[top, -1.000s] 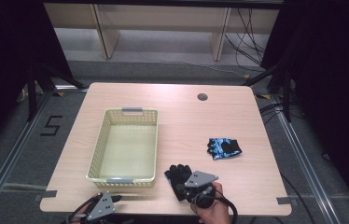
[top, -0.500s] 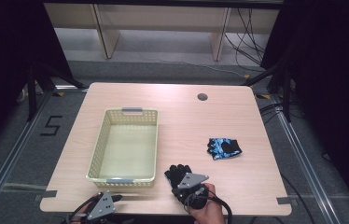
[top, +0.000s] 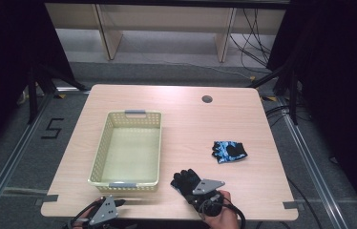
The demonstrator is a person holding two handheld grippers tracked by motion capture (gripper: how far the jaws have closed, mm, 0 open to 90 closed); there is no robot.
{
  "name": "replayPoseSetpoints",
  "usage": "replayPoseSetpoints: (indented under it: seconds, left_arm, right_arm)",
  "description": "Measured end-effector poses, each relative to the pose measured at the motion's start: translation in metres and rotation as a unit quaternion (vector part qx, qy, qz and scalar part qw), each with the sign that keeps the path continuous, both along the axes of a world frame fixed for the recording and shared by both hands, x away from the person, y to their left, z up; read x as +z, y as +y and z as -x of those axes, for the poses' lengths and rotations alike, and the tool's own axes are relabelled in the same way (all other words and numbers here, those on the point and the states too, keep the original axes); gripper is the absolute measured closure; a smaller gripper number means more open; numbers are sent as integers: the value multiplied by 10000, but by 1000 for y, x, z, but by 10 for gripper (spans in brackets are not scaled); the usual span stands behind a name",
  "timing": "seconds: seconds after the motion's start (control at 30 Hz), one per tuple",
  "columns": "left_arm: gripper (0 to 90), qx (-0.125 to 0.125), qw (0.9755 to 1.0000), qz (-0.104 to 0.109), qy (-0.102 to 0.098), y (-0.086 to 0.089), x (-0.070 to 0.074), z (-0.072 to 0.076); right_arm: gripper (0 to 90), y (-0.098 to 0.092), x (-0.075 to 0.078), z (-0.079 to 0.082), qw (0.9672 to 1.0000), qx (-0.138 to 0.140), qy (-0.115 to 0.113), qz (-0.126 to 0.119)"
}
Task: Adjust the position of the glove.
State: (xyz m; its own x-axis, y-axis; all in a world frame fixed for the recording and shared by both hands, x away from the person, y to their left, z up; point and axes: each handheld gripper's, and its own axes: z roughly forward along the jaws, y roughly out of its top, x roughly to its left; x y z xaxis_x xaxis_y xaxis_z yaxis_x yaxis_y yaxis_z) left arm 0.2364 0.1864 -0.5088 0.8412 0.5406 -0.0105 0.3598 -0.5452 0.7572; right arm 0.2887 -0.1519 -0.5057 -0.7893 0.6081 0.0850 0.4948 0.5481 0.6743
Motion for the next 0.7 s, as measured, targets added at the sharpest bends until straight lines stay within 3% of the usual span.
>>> replayPoseSetpoints:
  seconds: [0.1,0.13,0.17,0.2,0.23,0.3,0.37,0.43,0.47,0.57,0.6,0.63,0.7]
  left_arm:
    - [154,22,10000,80,9,0,1,0]
    - [155,75,9999,67,-109,-1,1,0]
    - [156,80,9997,222,57,-1,1,1]
    - [156,85,9998,186,-55,0,1,1]
    - [156,103,9997,203,-24,-1,1,1]
    - [155,75,10000,28,-33,0,3,0]
    - [156,46,9998,180,-77,-1,2,0]
    - [156,21,10000,51,-26,0,2,0]
    - [155,53,9999,85,-11,-1,0,0]
    - [156,-106,9999,36,-83,1,4,-2]
    - [156,-35,9999,64,-109,0,2,-1]
    - [155,-22,10000,41,-34,0,1,-1]
    - [155,4,10000,27,-43,-1,1,-2]
  right_arm:
    - [900,-5,0,1,10000,-69,15,-42]
    - [900,-9,1,1,9999,-101,47,-11]
    - [900,-12,0,0,10000,-63,1,-12]
    - [900,-15,2,0,9999,-159,46,-32]
    - [900,-18,3,1,9997,-234,59,-43]
    - [900,-24,3,0,9995,-249,46,-163]
    - [900,-29,3,0,9994,-316,40,-151]
    - [900,-33,3,0,9993,-351,-9,-110]
    - [900,-35,5,0,9992,-373,108,-44]
    - [900,-39,2,-2,9992,-410,-24,-34]
    - [900,-40,4,-1,9988,-459,174,1]
    - [900,-42,3,-4,9994,-348,13,10]
    - [900,-43,3,-2,9988,-488,47,-34]
